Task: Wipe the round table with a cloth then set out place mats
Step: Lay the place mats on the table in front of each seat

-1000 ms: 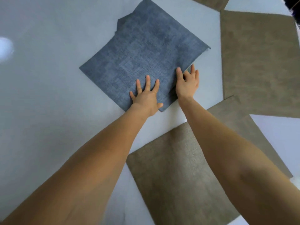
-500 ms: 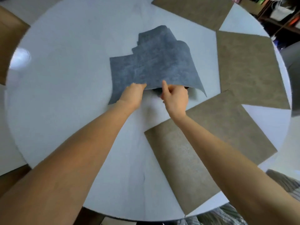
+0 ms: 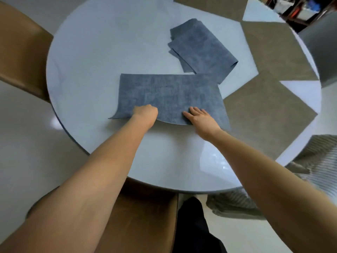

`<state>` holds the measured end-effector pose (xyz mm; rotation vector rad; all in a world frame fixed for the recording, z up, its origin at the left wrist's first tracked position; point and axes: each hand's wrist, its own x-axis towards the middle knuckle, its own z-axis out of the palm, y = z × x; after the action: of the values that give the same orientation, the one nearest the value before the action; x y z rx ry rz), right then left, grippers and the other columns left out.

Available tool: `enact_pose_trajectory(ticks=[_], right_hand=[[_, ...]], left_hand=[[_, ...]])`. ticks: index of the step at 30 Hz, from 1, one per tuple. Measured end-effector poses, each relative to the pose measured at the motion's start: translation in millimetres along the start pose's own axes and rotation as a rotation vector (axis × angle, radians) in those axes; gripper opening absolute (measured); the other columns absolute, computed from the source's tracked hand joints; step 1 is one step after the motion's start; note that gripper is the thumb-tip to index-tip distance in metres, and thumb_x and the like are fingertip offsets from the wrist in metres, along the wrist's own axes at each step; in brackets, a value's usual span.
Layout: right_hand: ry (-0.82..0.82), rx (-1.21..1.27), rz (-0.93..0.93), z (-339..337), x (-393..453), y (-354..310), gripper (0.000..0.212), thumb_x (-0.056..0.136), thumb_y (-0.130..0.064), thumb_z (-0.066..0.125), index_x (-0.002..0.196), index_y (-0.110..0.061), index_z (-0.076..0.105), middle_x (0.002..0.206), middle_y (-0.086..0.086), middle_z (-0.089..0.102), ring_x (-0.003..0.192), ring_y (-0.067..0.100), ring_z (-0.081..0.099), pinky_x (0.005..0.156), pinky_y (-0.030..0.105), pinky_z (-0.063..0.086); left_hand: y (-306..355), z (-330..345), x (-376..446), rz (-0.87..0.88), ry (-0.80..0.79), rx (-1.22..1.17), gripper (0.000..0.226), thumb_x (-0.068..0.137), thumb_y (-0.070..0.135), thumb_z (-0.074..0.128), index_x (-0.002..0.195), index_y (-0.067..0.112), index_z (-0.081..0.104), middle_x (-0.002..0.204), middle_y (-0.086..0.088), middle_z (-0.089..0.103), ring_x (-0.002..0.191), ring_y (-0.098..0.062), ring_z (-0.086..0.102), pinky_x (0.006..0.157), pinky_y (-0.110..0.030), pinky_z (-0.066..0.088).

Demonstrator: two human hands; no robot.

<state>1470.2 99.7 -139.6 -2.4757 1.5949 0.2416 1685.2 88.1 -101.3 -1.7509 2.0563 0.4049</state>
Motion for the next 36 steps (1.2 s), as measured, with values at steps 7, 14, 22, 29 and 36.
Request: enact_pose_trajectory(ticks=[7,14,22,29,36], right_hand=[[-0.061,0.232,0.207,58,-45,-111,0.068,0.093,0.008,0.039,0.154,-0.013,0.016,0.159,0.01,0.017,0.148,0.025,0.015,0.114,0.035,0.026],[0.09,0.148,0.355,84,-55,-145,0.058,0.089,0.011,0.046,0.143,0.002,0.029,0.155,0.022,0.023,0.145,0.035,0.019,0.12,0.044,0.018],[0.083,0.023,0.546,78,-54,-169,0.029,0.084,0.008,0.043,0.111,-0.002,0.05,0.121,0.017,0.05,0.11,0.035,0.048,0.075,0.039,0.039],[0.022,0.02,0.581,83,-68,-197,0.027,0.088,0.005,0.043,0.113,-0.001,0.052,0.124,0.016,0.049,0.113,0.034,0.048,0.067,0.037,0.034],[0.066,0.102,0.601,85,-82,-221,0.028,0.087,0.01,0.041,0.112,0.002,0.051,0.131,0.019,0.046,0.122,0.035,0.043,0.076,0.041,0.045]], left_hand=[[-34,87,-43,0.139,-0.017,0.04,0.086,0.089,-0.006,0.05,0.154,0.024,0.002,0.161,-0.008,0.0,0.146,-0.038,0.004,0.11,-0.066,0.017],[-43,125,-48,0.141,0.023,0.041,0.086,0.095,-0.004,0.041,0.152,0.03,-0.013,0.158,-0.009,-0.022,0.143,-0.046,-0.013,0.107,-0.072,0.006],[-51,133,-52,0.185,0.014,0.041,0.092,0.091,-0.01,0.046,0.152,0.022,-0.014,0.158,-0.012,-0.02,0.144,-0.044,-0.011,0.109,-0.071,0.008],[-65,143,-72,0.23,0.001,0.062,0.091,0.09,-0.011,0.043,0.152,0.022,-0.014,0.158,-0.012,-0.021,0.144,-0.044,-0.012,0.109,-0.07,0.007],[-73,155,-90,0.227,0.001,0.067,0.09,0.092,-0.009,0.044,0.152,0.021,-0.016,0.158,-0.013,-0.02,0.144,-0.045,-0.011,0.108,-0.071,0.007]])
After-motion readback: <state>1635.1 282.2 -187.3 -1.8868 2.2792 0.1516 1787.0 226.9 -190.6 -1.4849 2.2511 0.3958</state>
